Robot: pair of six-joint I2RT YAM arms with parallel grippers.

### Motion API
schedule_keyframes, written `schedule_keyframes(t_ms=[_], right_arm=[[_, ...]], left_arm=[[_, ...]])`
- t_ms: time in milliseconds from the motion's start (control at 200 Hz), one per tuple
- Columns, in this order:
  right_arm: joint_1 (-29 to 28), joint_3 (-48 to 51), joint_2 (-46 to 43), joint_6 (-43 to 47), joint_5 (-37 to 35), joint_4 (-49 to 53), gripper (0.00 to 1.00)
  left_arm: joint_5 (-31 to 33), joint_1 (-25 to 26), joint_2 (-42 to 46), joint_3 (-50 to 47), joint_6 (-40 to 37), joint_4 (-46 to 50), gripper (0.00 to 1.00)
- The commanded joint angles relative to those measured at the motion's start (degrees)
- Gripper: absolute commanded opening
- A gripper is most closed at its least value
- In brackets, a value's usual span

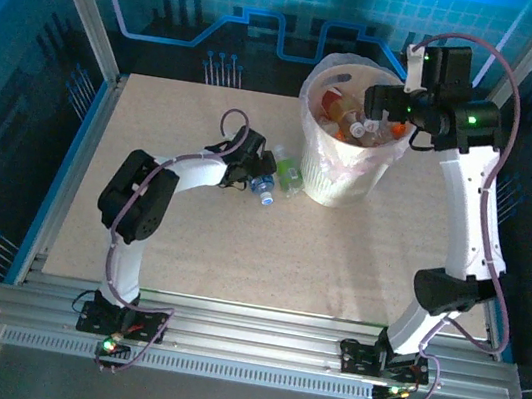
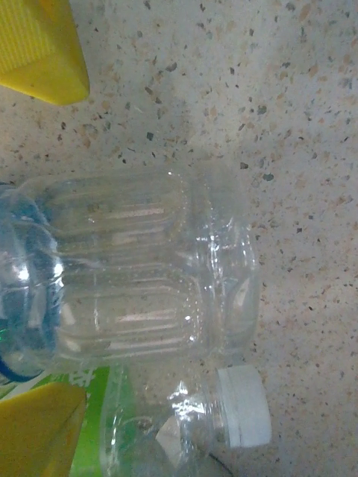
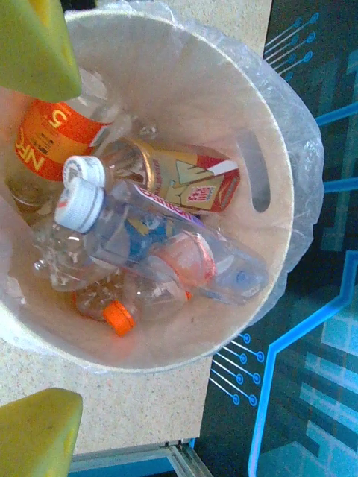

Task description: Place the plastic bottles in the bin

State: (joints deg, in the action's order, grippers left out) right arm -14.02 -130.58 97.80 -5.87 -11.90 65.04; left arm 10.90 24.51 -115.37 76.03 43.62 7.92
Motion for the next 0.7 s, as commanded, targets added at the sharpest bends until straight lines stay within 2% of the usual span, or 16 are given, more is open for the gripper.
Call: schedule_keyframes(t_ms=[0,190,400,460,695], right_arm=[[-0.85,3.91,-3.35,-3.47,1.26,-1.54,1.0],[-1.33,10.91,-9.38,-6.49,2.31,-3.35,1.0],[-2.11,19.32,-16.6,-8.35,2.22,-6.05,1.0],[-2.24,21.06,-18.36,-8.88,1.89,-6.1,1.0],[-2.86,26.5,-24.61,-10.9,0.18,-6.65,1.0]], left_arm=[[0.93,0.17,-2.23,2.29,0.59,2.26,0.94],[1.01,-0.19,-4.04,2.3,1.16,2.11,0.81],[2.89,-1.5,-1.98,-0.03,0.18,1.6,0.5],[3.14,-2.24,0.07,-1.27,-0.47,1.08,0.45],[2.23,-3.86,11.21,-2.19,-7.2,3.27,0.43]])
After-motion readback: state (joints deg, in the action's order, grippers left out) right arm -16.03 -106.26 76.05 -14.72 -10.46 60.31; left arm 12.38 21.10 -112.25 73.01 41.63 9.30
